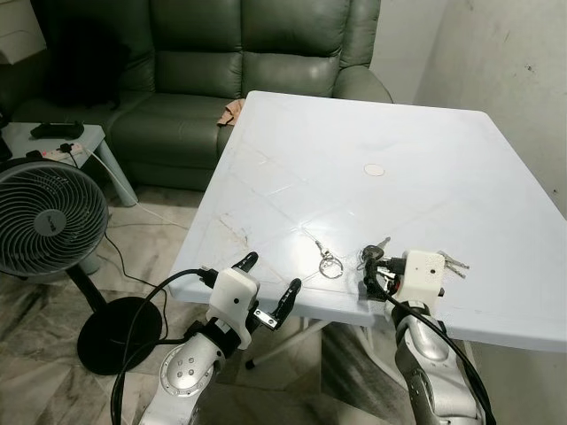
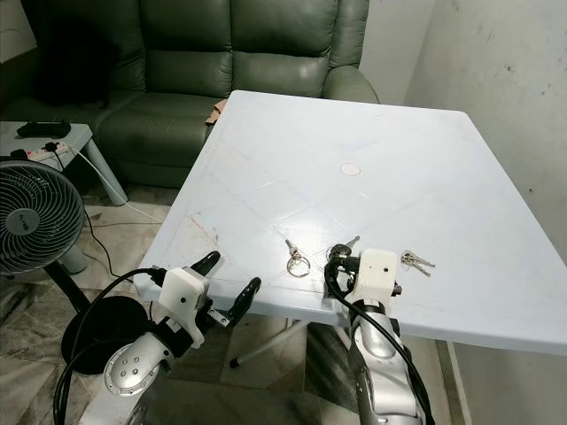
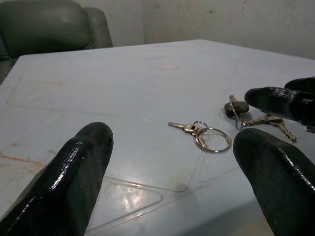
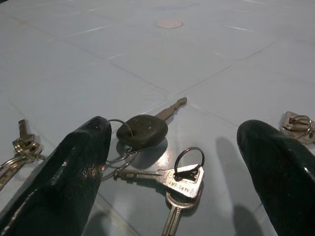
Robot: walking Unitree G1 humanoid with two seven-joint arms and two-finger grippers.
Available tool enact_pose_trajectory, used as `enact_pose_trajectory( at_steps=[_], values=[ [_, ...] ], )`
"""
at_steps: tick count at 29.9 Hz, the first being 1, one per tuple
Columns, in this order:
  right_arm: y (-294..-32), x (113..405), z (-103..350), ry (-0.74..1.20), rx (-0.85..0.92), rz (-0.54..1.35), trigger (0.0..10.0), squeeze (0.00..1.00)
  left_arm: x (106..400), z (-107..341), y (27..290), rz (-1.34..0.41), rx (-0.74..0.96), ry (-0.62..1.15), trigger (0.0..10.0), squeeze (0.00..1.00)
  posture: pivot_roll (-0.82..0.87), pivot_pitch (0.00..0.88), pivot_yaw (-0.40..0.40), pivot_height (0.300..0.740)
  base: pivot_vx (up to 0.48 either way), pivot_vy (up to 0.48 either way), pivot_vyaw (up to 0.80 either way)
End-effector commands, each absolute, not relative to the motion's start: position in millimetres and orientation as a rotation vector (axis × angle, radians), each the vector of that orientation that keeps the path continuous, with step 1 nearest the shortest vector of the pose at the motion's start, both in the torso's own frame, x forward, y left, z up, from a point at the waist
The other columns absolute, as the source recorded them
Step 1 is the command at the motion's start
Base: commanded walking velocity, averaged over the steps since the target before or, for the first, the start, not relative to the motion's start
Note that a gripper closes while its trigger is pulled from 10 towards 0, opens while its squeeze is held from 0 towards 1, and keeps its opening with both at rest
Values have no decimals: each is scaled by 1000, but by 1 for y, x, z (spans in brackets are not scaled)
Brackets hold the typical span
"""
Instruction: Hang keys on a hook
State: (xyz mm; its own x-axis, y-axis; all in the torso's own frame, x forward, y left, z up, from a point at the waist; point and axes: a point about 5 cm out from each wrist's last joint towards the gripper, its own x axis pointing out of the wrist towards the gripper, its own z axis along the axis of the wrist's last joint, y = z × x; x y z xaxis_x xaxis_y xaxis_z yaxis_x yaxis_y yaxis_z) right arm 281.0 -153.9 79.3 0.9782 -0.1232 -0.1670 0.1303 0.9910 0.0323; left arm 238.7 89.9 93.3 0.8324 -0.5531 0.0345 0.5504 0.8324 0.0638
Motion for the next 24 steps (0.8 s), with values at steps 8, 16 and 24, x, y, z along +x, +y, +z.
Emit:
enact_pose_trajectory(
  at_steps=[8,16,24],
  values=[
    [-150,284,75,208,7,-160,4157,0,237,96,90,-588,63,-61,10000,0,51,12,-18,740,0,0,0],
    [-149,285,72,226,-6,-166,4980,0,236,96,89,-580,62,-59,10000,0,55,23,-21,740,0,0,0],
    [-149,286,67,244,-16,-170,5804,0,235,97,89,-568,56,-58,10000,0,61,36,-24,740,0,0,0]
  ],
)
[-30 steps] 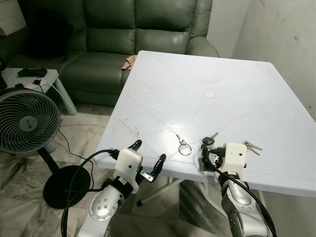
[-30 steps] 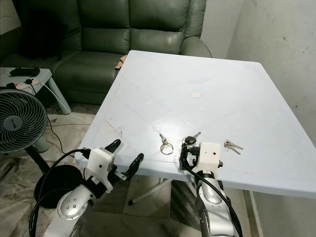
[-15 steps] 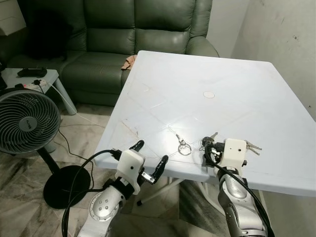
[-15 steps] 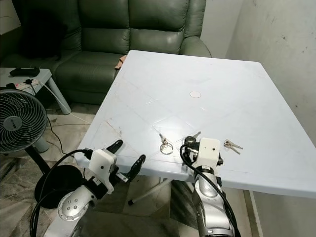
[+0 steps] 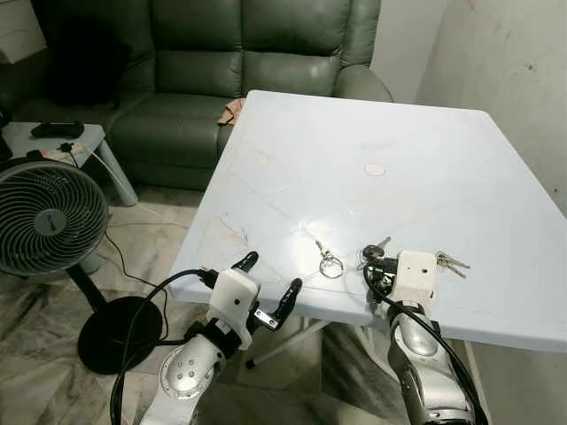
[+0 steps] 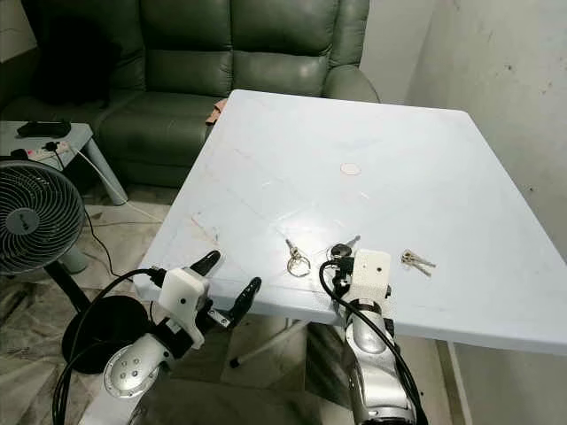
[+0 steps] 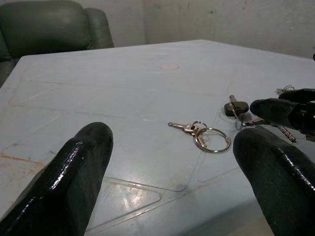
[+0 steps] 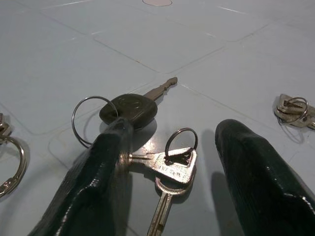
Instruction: Hang keys on a hook
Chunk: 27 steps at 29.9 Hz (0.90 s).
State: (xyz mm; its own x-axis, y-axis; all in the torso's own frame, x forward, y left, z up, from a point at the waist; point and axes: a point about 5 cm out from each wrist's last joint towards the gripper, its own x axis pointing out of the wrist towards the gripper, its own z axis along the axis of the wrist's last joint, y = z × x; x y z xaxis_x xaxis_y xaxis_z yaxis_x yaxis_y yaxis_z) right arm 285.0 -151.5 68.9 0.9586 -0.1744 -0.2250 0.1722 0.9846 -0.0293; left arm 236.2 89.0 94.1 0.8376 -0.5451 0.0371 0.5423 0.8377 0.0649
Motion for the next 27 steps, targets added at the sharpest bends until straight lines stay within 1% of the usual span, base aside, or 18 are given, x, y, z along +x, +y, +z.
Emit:
enact_pose_trajectory(
  at_steps=[1,2,3,4,8,9,11,13,14,15,16,17,27],
  values=[
    [-149,287,67,245,-17,-172,6039,0,235,97,89,-566,56,-58,10000,0,62,38,-25,740,0,0,0],
    [-149,287,66,247,-20,-177,6588,0,235,97,90,-564,56,-57,10000,0,62,38,-25,740,0,0,0],
    [-149,287,66,247,-20,-177,6588,0,235,97,90,-564,56,-57,10000,0,62,38,-25,740,0,0,0],
    [-150,288,66,248,-23,-186,7137,0,235,97,90,-561,56,-57,10000,0,64,41,-25,740,0,0,0],
    [-151,289,66,251,-23,-194,7255,0,235,97,89,-556,55,-57,10000,0,63,43,-24,740,0,0,0],
    [-151,289,66,251,-24,-195,7059,0,235,97,89,-556,55,-57,10000,0,63,43,-24,740,0,0,0],
    [-151,290,66,250,-30,-201,5882,0,235,97,89,-555,54,-58,10000,0,61,46,-25,740,0,0,0],
    [-152,290,66,254,-38,-208,5843,0,236,97,89,-553,55,-58,10000,0,61,45,-25,740,0,0,0],
    [-152,290,66,255,-39,-210,4941,0,236,97,89,-552,55,-58,10000,0,61,46,-25,740,0,0,0],
    [-152,290,66,248,-41,-211,2078,0,236,97,89,-552,55,-59,10000,0,62,46,-24,740,0,0,0],
    [-151,290,67,243,-42,-212,2078,0,236,98,89,-551,56,-59,10000,0,62,46,-24,740,0,0,0],
    [-151,290,67,240,-43,-213,0,0,236,98,89,-551,56,-60,10000,0,61,45,-24,740,0,0,0],
    [-153,289,65,246,-56,-224,0,0,236,98,88,-551,59,-62,10000,0,61,48,-24,740,0,0,0]
  ],
)
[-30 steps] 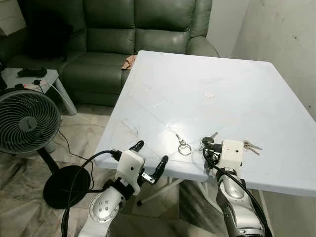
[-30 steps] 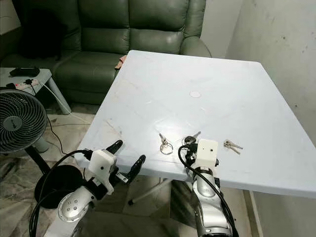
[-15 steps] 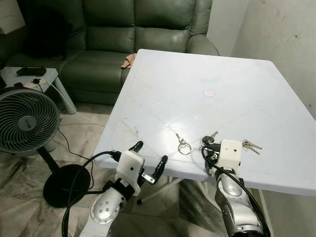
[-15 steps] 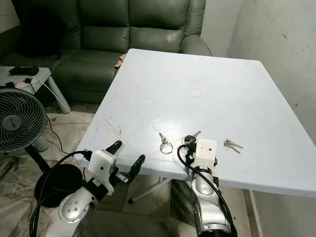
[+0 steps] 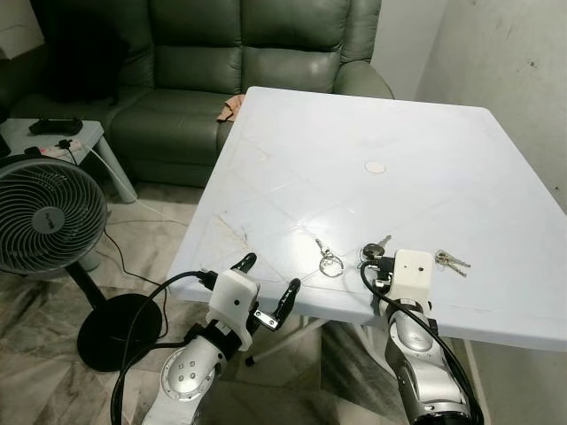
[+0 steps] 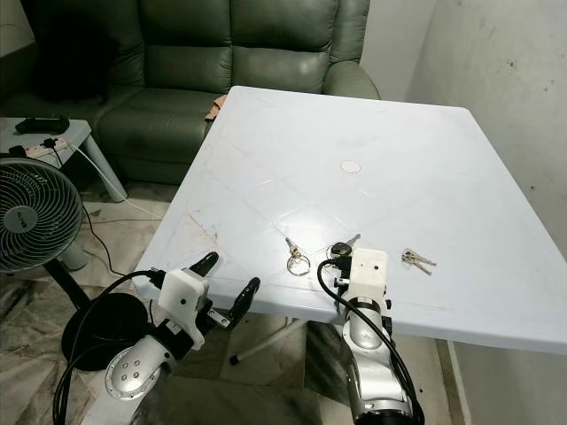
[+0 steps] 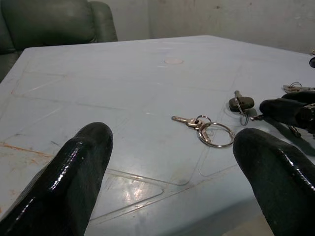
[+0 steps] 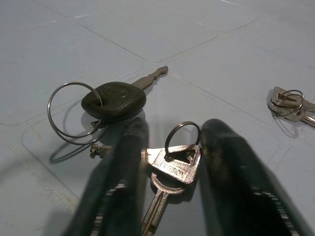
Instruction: Hang keys on a hook
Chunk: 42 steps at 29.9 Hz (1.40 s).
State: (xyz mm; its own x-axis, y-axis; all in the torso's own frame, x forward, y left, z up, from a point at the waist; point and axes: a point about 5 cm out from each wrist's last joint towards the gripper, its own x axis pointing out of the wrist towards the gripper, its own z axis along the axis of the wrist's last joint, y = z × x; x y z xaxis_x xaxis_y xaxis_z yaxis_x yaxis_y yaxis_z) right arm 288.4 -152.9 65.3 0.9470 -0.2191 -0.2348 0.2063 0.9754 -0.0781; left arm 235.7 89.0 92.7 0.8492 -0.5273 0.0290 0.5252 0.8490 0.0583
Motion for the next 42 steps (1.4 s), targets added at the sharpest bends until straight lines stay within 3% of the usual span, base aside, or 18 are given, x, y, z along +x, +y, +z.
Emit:
enact_pose_trajectory(
  at_steps=[1,25,38,39,40,41,42],
  values=[
    [-153,289,65,246,-57,-224,0,0,236,98,88,-550,59,-62,10000,0,61,48,-24,740,0,0,0],
    [-152,288,66,235,-82,-208,0,0,235,98,85,-553,63,-66,10000,0,60,48,-25,740,0,0,0],
    [-146,289,82,99,-25,-82,0,0,235,98,82,-559,69,-71,10000,0,57,36,-29,740,0,0,0],
    [-145,288,87,54,7,-42,1098,0,235,98,82,-558,72,-73,10000,0,57,35,-28,740,0,0,0],
    [-145,288,89,35,19,-29,1098,0,235,98,82,-558,73,-74,10000,0,57,35,-28,740,0,0,0],
    [-143,287,94,-13,8,21,4157,0,236,98,83,-553,76,-77,10000,0,57,30,-29,740,0,0,0],
    [-142,286,99,-51,1,65,8510,0,237,99,83,-546,77,-80,10000,0,56,30,-30,740,0,0,0]
  ],
)
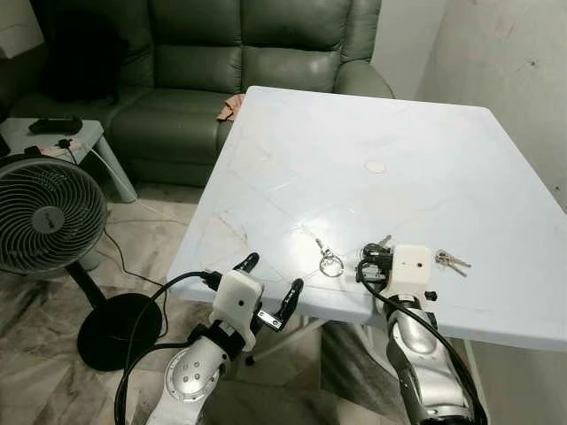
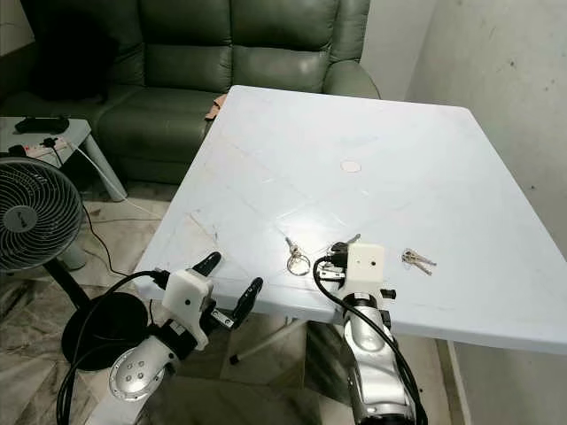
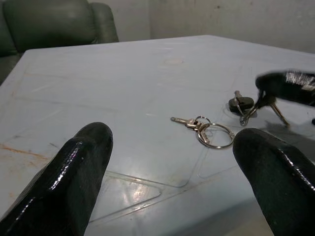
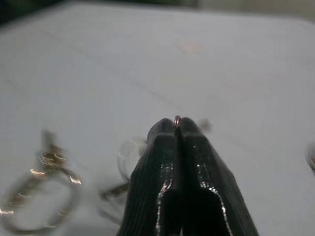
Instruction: Hang keys on a hook
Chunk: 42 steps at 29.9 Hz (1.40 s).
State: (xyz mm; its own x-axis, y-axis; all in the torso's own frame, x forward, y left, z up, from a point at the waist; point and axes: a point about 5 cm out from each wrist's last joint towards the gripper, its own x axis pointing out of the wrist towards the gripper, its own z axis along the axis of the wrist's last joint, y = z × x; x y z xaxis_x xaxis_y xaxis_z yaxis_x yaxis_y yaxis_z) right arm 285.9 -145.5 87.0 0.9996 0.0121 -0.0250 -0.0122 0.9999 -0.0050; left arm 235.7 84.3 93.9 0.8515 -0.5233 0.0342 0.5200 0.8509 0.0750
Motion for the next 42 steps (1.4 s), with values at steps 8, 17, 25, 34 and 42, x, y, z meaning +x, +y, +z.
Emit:
enact_pose_trajectory(
  at_steps=[8,17,25,34,42],
  values=[
    [-139,287,127,-201,42,213,10000,0,259,116,97,-405,-39,-132,10000,0,49,15,-31,740,0,0,0],
    [-153,301,149,-255,73,164,10000,0,292,146,140,-247,-70,-218,10000,0,42,0,-19,740,0,0,0],
    [-158,307,151,-269,46,147,10000,0,307,149,167,-127,-54,-221,10000,0,35,0,-9,740,0,0,0],
    [-167,309,148,-269,32,134,10000,0,320,146,194,0,-108,-197,10000,0,36,0,-7,740,0,0,0],
    [-171,313,135,-187,20,88,10000,0,324,142,198,23,-129,-186,10000,0,39,0,-3,740,0,0,-155]
  ],
)
